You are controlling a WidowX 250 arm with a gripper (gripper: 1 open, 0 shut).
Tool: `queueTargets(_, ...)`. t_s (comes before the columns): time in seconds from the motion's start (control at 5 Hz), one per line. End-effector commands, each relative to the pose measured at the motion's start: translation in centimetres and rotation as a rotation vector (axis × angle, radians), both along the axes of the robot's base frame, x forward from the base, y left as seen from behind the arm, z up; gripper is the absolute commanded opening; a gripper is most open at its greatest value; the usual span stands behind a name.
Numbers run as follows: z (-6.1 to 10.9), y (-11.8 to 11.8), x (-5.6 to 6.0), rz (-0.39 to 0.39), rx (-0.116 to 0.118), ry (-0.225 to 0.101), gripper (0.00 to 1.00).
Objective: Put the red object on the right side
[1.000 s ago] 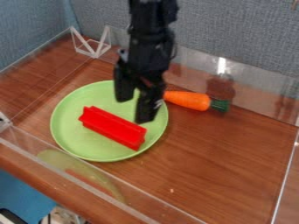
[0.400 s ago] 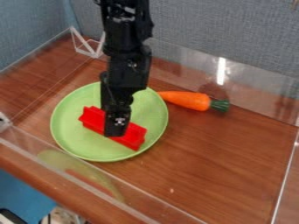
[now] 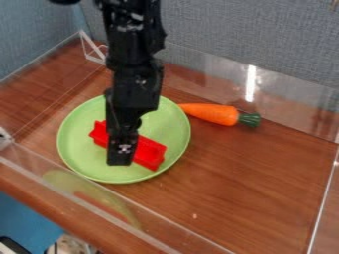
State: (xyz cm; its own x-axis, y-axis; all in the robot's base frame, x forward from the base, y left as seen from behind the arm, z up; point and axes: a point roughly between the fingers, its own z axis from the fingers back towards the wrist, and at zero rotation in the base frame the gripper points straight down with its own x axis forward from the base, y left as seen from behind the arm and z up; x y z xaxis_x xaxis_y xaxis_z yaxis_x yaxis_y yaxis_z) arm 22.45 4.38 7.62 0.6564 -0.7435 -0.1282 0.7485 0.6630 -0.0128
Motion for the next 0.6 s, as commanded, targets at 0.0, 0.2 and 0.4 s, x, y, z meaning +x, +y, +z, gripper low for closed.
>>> queueTargets(0.0, -0.6, 1.6, 0.0, 0.048, 0.014, -0.032, 1.0)
queueTargets(0.2, -1.7, 2.2, -0.2, 0.112, 0.02, -0.034, 1.0)
queueTargets(0.4, -1.5, 0.5, 0.0, 0.053, 0.028, -0.038, 1.0)
